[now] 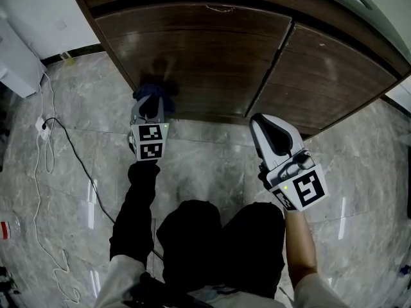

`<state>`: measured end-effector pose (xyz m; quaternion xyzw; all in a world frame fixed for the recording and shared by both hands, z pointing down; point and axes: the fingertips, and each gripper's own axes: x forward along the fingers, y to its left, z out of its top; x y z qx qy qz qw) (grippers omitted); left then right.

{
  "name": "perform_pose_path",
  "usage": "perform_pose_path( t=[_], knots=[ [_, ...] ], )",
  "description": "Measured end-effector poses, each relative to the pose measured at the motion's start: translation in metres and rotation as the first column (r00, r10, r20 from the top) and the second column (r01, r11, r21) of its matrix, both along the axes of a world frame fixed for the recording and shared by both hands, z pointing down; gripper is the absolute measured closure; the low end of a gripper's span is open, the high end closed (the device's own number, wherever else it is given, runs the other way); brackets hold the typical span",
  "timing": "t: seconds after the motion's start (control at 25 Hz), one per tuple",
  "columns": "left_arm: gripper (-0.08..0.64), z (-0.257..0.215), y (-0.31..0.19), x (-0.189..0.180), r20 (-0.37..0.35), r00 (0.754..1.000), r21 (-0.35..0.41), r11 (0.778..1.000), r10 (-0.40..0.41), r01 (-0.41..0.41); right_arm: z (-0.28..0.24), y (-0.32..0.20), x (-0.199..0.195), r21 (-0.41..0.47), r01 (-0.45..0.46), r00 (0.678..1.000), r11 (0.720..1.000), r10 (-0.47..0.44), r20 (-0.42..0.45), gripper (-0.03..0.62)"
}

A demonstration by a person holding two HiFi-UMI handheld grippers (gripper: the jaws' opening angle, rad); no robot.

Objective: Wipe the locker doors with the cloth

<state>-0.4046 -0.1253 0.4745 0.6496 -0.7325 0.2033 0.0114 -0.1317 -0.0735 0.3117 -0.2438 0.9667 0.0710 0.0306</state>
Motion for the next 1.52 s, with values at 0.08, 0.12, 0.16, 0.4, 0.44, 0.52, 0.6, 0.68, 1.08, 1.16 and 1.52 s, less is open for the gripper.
perform_pose_path(
  t=[0.08, 0.12, 0.16, 0.4, 0.44, 0.52, 0.6, 0.68, 1.08, 1.16, 1.52],
  knots=[
    [0.499, -0.012, 0.0, 0.001, 0.006, 1.0, 0.02, 1.0, 0.001, -0.001, 0.001, -0.001, 0.002, -0.003, -0.002, 1.0, 1.0, 0.002, 0.003, 0.563],
    [0.499, -0.018, 0.0, 0.002, 0.008, 1.0, 0.03, 1.0, 0.002, -0.002, 0.001, -0.001, 0.003, -0.005, -0.004, 1.0, 1.0, 0.004, 0.005, 0.563],
    [0.499, -0.024, -0.001, 0.002, 0.011, 1.0, 0.038, 0.999, 0.003, -0.003, 0.002, -0.002, 0.004, -0.007, -0.005, 1.0, 1.0, 0.005, 0.007, 0.563],
    [0.499, -0.055, -0.003, 0.006, 0.022, 1.0, 0.083, 0.997, 0.003, -0.005, 0.005, -0.004, 0.01, -0.017, -0.011, 1.0, 1.0, 0.012, 0.017, 0.563],
    [0.499, -0.061, -0.003, 0.007, 0.024, 1.0, 0.092, 0.996, 0.004, -0.006, 0.005, -0.004, 0.011, -0.017, -0.012, 1.0, 1.0, 0.012, 0.02, 0.563],
    [0.499, -0.074, -0.004, 0.009, 0.026, 1.0, 0.115, 0.993, 0.006, -0.009, 0.005, -0.005, 0.013, -0.019, -0.014, 1.0, 1.0, 0.015, 0.025, 0.563],
    [0.499, -0.09, -0.005, 0.011, 0.03, 1.0, 0.142, 0.99, 0.008, -0.012, 0.006, -0.006, 0.016, -0.021, -0.017, 0.999, 1.0, 0.018, 0.028, 0.563],
    [0.499, -0.107, -0.006, 0.013, 0.035, 0.999, 0.169, 0.985, 0.008, -0.014, 0.007, -0.007, 0.019, -0.024, -0.02, 0.999, 1.0, 0.021, 0.031, 0.563],
    [0.499, -0.172, -0.01, 0.017, 0.031, 0.999, 0.268, 0.963, 0.013, -0.021, 0.008, -0.008, 0.024, -0.029, -0.027, 0.999, 0.999, 0.028, 0.046, 0.563],
    [0.499, -0.184, -0.01, 0.018, 0.035, 0.999, 0.284, 0.959, 0.014, -0.023, 0.008, -0.009, 0.026, -0.031, -0.03, 0.998, 0.999, 0.032, 0.048, 0.563],
    [0.499, -0.241, -0.012, 0.023, 0.066, 0.998, 0.358, 0.933, 0.024, -0.046, 0.013, -0.01, 0.029, -0.044, -0.034, 0.998, 0.998, 0.036, 0.05, 0.563]
  ],
)
